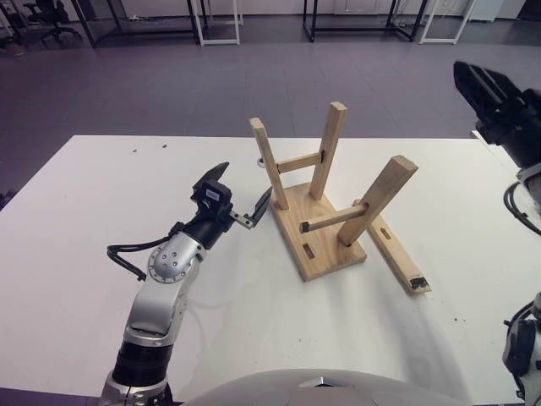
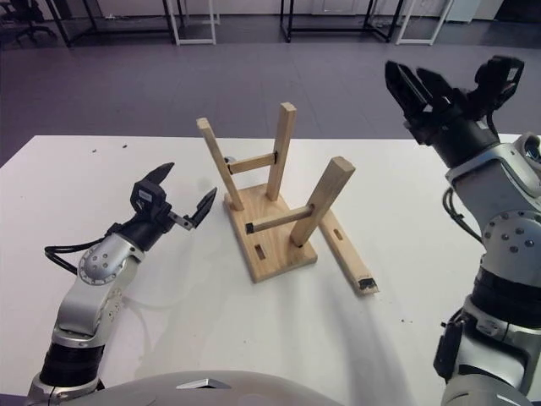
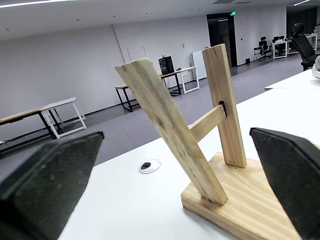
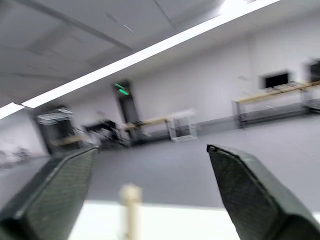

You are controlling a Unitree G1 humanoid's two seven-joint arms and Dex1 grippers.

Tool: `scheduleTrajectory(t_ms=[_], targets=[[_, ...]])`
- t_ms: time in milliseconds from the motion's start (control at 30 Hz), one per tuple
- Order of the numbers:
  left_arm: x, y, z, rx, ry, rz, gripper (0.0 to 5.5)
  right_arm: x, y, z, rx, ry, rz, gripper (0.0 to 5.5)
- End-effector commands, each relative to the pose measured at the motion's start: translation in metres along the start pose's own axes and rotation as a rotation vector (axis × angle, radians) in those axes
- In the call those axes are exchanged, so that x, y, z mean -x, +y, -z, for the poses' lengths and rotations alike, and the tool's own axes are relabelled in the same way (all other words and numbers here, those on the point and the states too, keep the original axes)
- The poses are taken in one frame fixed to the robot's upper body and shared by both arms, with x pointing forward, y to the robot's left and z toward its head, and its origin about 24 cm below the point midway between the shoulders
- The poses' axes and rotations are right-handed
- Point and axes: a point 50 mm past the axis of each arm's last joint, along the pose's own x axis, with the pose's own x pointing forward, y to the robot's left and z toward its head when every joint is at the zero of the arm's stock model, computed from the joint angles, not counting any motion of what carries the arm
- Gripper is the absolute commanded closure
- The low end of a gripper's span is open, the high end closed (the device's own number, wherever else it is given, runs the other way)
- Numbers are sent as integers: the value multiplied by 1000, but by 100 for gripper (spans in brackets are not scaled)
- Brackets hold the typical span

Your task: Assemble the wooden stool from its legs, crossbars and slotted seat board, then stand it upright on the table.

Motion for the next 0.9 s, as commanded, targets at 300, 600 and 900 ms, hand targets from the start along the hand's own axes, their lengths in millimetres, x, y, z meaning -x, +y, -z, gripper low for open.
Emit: scheduleTrajectory(t_ms=[300,600,900], targets=[[-5,0,7,29,21,8,10,64,-13,149,-32,722,-78,120],[-6,-2,10,35,34,11,10,68,0,171,208,824,-21,252],[-38,16,-64,539,-347,-36,10,2,-30,53,428,320,220,343]])
